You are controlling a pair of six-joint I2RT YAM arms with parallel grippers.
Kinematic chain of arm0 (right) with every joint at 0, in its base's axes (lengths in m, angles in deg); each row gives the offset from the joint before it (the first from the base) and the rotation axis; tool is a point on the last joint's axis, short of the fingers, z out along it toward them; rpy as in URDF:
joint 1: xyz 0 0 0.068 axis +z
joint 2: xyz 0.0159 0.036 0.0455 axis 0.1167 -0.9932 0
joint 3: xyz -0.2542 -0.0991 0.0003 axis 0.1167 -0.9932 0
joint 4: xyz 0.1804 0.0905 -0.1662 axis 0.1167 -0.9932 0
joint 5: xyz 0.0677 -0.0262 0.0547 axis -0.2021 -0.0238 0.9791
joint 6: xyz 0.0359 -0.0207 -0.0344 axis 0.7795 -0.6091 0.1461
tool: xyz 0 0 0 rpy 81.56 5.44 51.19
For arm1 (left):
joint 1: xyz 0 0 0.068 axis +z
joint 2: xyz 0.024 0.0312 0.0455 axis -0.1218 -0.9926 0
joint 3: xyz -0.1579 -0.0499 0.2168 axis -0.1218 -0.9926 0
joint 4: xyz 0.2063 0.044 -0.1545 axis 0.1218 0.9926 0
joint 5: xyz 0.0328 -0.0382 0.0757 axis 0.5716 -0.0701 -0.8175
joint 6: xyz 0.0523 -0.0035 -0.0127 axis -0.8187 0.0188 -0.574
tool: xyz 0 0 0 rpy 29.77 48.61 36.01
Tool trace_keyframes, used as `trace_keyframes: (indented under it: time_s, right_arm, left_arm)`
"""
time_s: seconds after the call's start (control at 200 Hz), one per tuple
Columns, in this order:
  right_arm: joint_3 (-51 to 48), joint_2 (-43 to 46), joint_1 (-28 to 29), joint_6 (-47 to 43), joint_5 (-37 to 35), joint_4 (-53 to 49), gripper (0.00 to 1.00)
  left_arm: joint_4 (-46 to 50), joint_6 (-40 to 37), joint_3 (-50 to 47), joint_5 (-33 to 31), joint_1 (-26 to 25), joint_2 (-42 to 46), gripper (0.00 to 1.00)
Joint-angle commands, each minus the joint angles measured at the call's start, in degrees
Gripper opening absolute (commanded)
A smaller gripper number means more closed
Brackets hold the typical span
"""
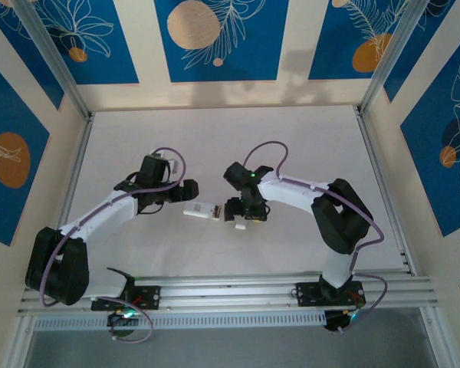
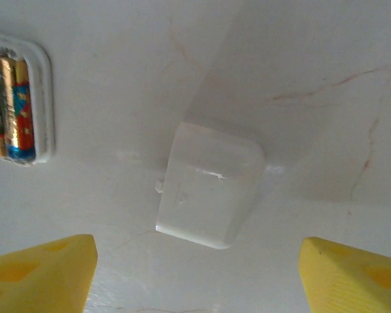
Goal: Load the batteries into the remote control
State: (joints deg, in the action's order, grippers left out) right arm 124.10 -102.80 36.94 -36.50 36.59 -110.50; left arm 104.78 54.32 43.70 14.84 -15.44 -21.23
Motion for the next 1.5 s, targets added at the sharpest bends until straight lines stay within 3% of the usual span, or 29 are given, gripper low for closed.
trace_keyframes:
  time_s: [0.0, 0.08, 0.195, 0.34, 0.565, 0.9, 1.2, 1.495]
  right_arm:
    - [-0.42, 1.94, -0.03, -17.37, 3.19, 3.12, 0.83]
    - [0.39, 3.60, -0.63, -29.73, 4.42, 1.80, 0.89]
    - [-1.44, 3.52, -0.01, -47.45, 1.73, 2.34, 0.89]
    - [-3.37, 0.40, 1.04, -58.39, -4.61, 3.45, 0.88]
    - [-3.36, -3.48, 1.09, -60.29, -3.08, 5.82, 0.85]
    - [-3.32, -2.21, 1.34, -61.52, 0.38, 4.40, 0.58]
    - [1.02, 2.39, 2.03, -59.85, 6.95, 6.73, 0.56]
    - [7.74, -4.50, 2.41, -56.16, 6.42, 9.54, 0.56]
  left_arm:
    - [1.27, -2.02, 0.12, -0.44, -0.50, 0.24, 0.94]
    - [0.45, -1.79, -0.62, -0.31, -0.50, 0.39, 0.95]
    - [-0.92, -0.95, -1.26, -0.05, -0.50, 0.10, 0.96]
    - [-1.36, -0.35, -1.05, 0.65, -0.50, -0.64, 0.96]
    - [-0.69, -0.88, -1.32, 0.09, -0.50, -1.02, 0.97]
    - [-0.93, -0.44, -1.76, -0.27, -0.50, -1.02, 0.97]
    - [-0.36, 0.22, -1.31, -0.56, -0.50, -0.58, 0.98]
    - [-0.08, 0.20, -1.94, -1.23, -0.50, 0.82, 0.98]
